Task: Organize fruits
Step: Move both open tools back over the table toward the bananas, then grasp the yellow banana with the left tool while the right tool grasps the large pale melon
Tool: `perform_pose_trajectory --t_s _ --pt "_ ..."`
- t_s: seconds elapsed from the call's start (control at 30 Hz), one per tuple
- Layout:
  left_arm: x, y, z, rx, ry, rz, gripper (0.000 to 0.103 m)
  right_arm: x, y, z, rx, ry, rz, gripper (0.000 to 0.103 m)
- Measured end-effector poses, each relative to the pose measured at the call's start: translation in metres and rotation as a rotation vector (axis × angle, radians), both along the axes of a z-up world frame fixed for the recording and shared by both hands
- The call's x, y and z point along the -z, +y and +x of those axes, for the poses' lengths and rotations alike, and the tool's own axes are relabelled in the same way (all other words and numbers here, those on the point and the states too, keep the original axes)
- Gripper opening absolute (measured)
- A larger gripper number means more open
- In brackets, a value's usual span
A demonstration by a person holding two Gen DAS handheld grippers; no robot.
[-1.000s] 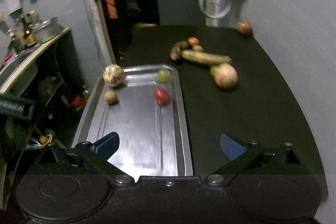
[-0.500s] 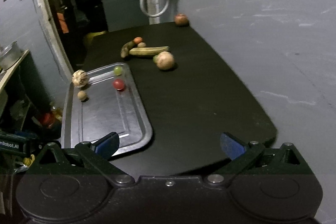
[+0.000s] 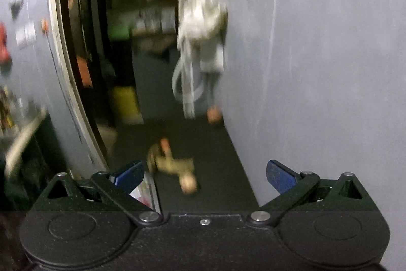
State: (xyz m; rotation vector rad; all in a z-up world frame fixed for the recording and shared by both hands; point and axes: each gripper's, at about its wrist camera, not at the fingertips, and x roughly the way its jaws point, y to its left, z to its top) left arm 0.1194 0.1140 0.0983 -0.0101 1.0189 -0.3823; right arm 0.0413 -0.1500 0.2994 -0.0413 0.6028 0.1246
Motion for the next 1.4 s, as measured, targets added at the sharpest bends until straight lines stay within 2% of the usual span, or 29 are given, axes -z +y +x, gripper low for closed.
perform_pose_trajectory --t_s 0.07,0.13,0.23,0.33,0.43,0.53,0.6,0.73,0.83,0.9,1.07,1.23,1.4 --pt "-0.019 0.004 0.017 -0.005 -0.02 0.035 0.102 -0.023 0.002 0.028 -0.011 -0.019 0.03 0.102" --pt "-0.036 0.004 0.034 -0.018 -0.044 0.054 0.102 -0.034 0.006 0.052 -0.038 -0.072 0.048 0.102" --pt "-0.057 0.002 0.061 -0.047 -0.113 0.019 0.102 -0.02 0.008 0.077 -0.065 -0.14 0.072 0.102" --pt "-0.062 -0.003 0.083 -0.091 -0.142 -0.026 0.102 0.016 0.011 0.097 -0.114 -0.183 0.055 0.102" --pt "-0.056 -0.007 0.106 -0.104 -0.141 -0.061 0.102 0.065 0.011 0.115 -0.172 -0.203 0.041 0.102" --pt "-0.042 -0.013 0.127 -0.087 -0.142 -0.063 0.102 0.12 0.02 0.122 -0.207 -0.217 -0.04 0.102" --pt "-0.029 -0.016 0.143 -0.079 -0.131 -0.047 0.102 0.159 0.026 0.126 -0.223 -0.195 -0.093 0.102" --pt "-0.001 -0.028 0.171 -0.044 -0.12 -0.015 0.102 0.228 0.026 0.143 -0.223 -0.068 -0.084 0.102" --pt "0.022 -0.042 0.193 0.02 -0.138 0.037 0.102 0.271 0.027 0.154 -0.24 0.005 -0.109 0.102" --pt "0.037 -0.055 0.209 0.094 -0.154 0.095 0.102 0.298 0.03 0.162 -0.26 0.061 -0.142 0.102" --pt "0.082 -0.093 0.243 0.283 -0.187 0.262 0.102 0.348 0.029 0.182 -0.285 0.135 -0.187 0.098" --pt "0.119 -0.132 0.264 0.459 -0.204 0.39 0.102 0.372 0.027 0.203 -0.3 0.171 -0.185 0.093" --pt "0.154 -0.158 0.277 0.608 -0.188 0.503 0.091 0.384 0.028 0.21 -0.33 0.181 -0.18 0.087"
